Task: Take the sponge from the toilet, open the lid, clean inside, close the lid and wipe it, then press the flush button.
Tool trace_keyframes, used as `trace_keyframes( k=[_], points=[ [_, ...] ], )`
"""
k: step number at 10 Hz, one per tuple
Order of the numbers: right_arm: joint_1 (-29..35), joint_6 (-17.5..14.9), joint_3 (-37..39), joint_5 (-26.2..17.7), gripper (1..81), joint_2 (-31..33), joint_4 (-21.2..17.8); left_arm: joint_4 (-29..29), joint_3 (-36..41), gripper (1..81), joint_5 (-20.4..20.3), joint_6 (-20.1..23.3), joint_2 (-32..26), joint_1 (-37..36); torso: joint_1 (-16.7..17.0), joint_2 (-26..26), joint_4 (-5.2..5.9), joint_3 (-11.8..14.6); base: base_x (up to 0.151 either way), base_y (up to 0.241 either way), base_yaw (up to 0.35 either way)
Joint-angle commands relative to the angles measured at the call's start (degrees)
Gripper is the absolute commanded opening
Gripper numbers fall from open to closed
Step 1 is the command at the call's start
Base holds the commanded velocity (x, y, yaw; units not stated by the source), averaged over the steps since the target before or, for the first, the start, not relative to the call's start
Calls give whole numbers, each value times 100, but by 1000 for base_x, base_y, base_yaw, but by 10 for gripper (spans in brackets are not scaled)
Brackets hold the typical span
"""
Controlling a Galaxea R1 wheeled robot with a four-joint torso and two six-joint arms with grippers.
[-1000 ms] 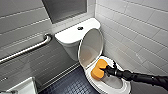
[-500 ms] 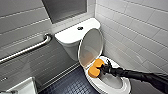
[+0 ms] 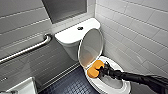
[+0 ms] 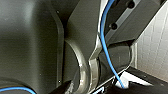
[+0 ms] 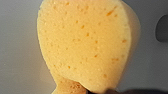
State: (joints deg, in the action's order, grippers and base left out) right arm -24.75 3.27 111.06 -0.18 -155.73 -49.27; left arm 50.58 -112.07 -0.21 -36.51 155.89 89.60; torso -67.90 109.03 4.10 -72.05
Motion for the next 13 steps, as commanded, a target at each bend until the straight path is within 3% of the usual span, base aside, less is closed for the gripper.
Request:
trace_keyframes(
  k=[1,5,9,13],
  points=[
    [-149,-2,-1307,-412,10,787,49,22,106,811,276,-5,-49,229,0,0,0,0,0,0,0],
    [-790,-2,-2318,-140,10,1815,181,57,106,811,276,21,-23,229,0,0,0,0,0,0,0],
    [-1397,-124,-4126,914,10,3456,287,66,106,811,276,39,-5,229,0,0,0,0,0,0,0],
    [-2188,-248,-4611,1467,10,4257,287,75,115,811,267,48,-23,229,0,0,2,0,0,0,0]
  ],
)
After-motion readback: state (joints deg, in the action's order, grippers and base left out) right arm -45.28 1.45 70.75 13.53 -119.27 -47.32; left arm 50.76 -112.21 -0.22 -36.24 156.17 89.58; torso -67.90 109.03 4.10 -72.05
